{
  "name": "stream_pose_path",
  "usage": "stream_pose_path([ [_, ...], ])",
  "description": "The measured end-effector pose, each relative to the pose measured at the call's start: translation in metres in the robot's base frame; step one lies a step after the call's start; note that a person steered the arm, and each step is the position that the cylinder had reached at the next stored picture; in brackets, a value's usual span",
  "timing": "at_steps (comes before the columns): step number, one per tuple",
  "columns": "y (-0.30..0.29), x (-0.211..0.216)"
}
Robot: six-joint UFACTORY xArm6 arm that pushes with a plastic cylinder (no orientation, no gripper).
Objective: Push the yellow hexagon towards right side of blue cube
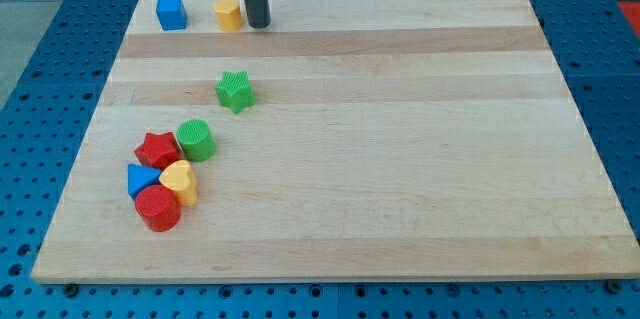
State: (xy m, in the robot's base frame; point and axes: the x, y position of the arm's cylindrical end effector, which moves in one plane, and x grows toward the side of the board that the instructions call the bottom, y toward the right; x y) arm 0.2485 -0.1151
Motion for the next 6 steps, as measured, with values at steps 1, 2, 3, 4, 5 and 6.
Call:
stream_pose_path([
  [1, -0.010, 0.000],
  [2, -0.019, 0.000],
  [3, -0.023, 0.000],
  [4, -0.010, -0.007],
  [5, -0.003, -0.021],
  [6, -0.015, -0.022],
])
